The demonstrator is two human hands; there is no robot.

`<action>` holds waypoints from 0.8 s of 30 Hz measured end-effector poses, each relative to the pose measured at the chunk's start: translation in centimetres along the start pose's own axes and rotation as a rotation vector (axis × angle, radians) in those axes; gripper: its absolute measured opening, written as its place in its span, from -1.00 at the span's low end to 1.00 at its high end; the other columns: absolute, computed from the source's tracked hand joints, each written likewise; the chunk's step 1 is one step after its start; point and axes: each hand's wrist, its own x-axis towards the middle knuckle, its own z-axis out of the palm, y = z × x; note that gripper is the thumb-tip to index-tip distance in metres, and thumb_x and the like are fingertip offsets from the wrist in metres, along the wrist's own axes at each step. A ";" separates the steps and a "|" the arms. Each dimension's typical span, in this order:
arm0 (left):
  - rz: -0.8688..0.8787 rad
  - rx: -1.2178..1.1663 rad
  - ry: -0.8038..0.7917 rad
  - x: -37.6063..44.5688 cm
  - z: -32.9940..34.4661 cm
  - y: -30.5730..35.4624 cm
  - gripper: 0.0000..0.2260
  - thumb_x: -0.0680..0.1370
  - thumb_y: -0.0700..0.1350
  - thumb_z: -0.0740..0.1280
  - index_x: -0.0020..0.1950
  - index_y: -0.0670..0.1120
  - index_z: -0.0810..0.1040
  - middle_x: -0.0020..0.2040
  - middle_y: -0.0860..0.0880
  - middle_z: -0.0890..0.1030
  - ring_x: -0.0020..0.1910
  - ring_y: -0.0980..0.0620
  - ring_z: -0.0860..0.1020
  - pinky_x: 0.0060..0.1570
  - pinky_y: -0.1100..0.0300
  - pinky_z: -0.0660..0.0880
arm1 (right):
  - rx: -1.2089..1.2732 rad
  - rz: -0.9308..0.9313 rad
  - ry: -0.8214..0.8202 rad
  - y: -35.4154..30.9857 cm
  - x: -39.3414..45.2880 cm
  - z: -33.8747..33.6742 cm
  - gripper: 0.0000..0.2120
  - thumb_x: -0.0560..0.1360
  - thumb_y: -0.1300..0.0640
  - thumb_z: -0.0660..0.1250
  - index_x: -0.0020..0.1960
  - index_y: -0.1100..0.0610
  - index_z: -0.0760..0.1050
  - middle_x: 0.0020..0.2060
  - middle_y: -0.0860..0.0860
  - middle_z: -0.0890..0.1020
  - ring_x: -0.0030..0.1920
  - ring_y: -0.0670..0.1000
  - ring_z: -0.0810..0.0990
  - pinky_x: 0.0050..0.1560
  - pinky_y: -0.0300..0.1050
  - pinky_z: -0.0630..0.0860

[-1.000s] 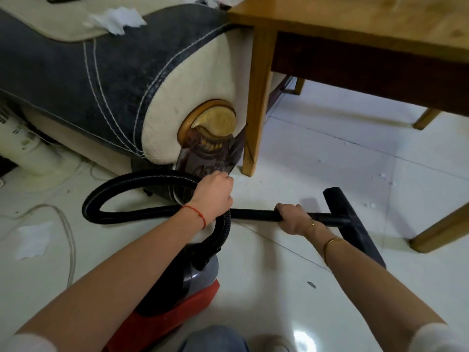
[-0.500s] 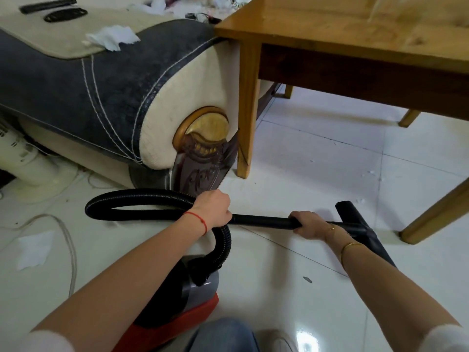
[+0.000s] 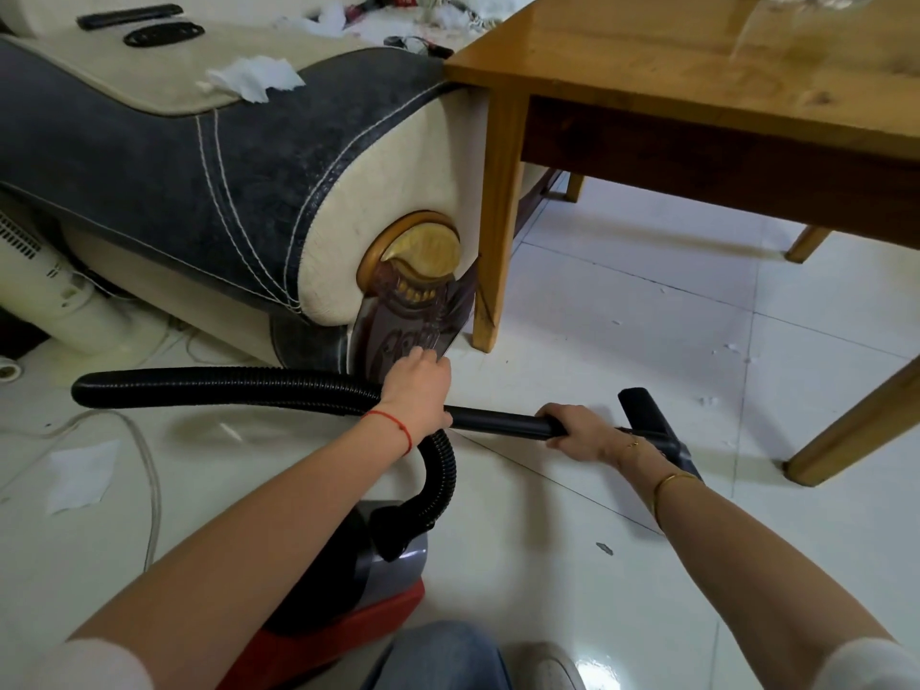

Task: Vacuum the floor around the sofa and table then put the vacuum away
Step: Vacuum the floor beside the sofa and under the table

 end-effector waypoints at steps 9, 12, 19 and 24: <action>0.050 0.206 0.027 0.9 -4.3 -1.2 -0.60 0.44 0.03 0.40 0.22 -0.08 0.47 0.16 -0.07 0.52 0.16 -0.06 0.44 0.14 0.11 0.37 | 0.094 -0.077 0.102 -1.5 -0.7 -4.2 -0.67 0.48 0.26 0.33 0.23 0.13 0.44 -0.08 0.00 0.52 -0.07 0.03 0.47 -0.06 -0.21 0.31; 0.003 0.255 -0.004 1.1 -5.7 -2.4 -0.60 0.47 -0.07 0.39 0.28 -0.10 0.44 0.22 -0.09 0.50 0.22 -0.07 0.43 0.17 0.11 0.37 | 0.083 -0.083 0.108 -1.1 -1.3 -4.9 -0.67 0.47 0.25 0.34 0.22 0.11 0.44 -0.05 0.00 0.54 -0.05 0.04 0.49 -0.03 -0.17 0.34; -0.051 0.358 -0.110 0.3 -7.0 -6.3 -0.68 0.52 -0.13 0.30 0.27 -0.08 0.48 0.25 -0.08 0.49 0.24 -0.07 0.45 0.17 0.11 0.41 | 0.075 -0.093 0.101 -0.7 -2.4 -7.0 -0.68 0.45 0.25 0.35 0.18 0.07 0.46 -0.06 0.01 0.56 -0.05 0.05 0.51 0.00 -0.11 0.42; 0.035 0.393 -0.086 -0.9 -6.6 -7.2 -0.66 0.50 -0.13 0.33 0.27 -0.08 0.45 0.22 -0.09 0.51 0.25 -0.09 0.43 0.22 0.09 0.37 | 0.096 -0.099 0.082 -0.2 -3.2 -8.5 -0.68 0.43 0.26 0.35 0.10 -0.05 0.45 -0.05 0.00 0.58 -0.06 0.04 0.52 -0.05 -0.17 0.41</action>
